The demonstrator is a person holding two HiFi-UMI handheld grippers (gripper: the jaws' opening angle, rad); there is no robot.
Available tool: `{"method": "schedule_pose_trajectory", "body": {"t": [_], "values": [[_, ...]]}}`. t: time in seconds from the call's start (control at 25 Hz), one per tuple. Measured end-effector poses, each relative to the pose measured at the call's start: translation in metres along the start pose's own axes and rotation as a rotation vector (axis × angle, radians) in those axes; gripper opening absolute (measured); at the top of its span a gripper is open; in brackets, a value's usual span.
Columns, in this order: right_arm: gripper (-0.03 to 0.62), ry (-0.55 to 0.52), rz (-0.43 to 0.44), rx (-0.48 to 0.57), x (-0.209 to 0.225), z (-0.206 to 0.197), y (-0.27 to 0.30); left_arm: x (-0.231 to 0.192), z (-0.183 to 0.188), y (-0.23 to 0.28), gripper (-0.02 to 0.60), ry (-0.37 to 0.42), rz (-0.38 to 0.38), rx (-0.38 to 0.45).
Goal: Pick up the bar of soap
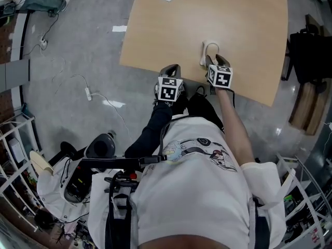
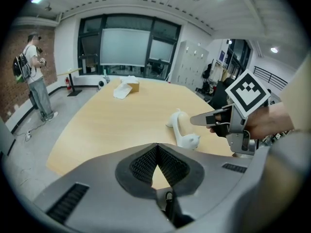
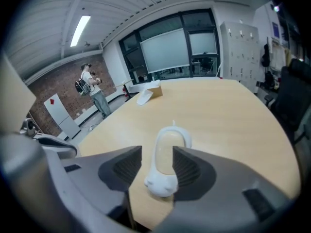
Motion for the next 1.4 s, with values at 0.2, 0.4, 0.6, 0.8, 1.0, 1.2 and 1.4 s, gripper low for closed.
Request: {"method": "schedule_pose_trajectory", "body": {"t": [0.2,0.4,0.6,0.8,1.0,1.2,1.4], "values": [[0.259,0.01,-0.074,-0.074,0.007,-0.003,0.031,-0.007,-0.004,-0.004,0.002,-0.017,0.013,-0.006],[0.259,-0.005,-0.111,-0.112,0.007,-0.006,0.047,-0.014,-0.014,-0.011,0.002,-0.036,0.032,-0.014],[0.259,-0.038,-0.178,-0.106,0.003,0.002,0.052,-0.021,-0.022,-0.023,0.002,-0.062,0.056,-0.02],[0.259,-0.081,-0.257,-0.132,-0.002,0.004,0.053,-0.023,-0.025,-0.031,0.002,-0.068,0.068,-0.029],[0.259,-0.109,-0.295,-0.151,-0.005,0.0,0.057,-0.026,-0.034,-0.034,0.002,-0.068,0.079,-0.034],[0.259,-0.141,-0.277,-0.116,-0.001,0.003,0.046,-0.024,-0.033,-0.038,0.002,-0.065,0.078,-0.022],[0.259,-0.09,-0.238,0.026,0.0,0.021,0.013,-0.019,-0.016,-0.034,0.002,-0.05,0.057,0.035]]}}
Point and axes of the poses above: the fingertips, and each gripper's own axes: y forward along the fingers, x to its right, z out of its top, the point moved 7 cm from there along -y, backward along the fingers, and after that the axes turned 15 degrees about -z, right-handed, at the moved point
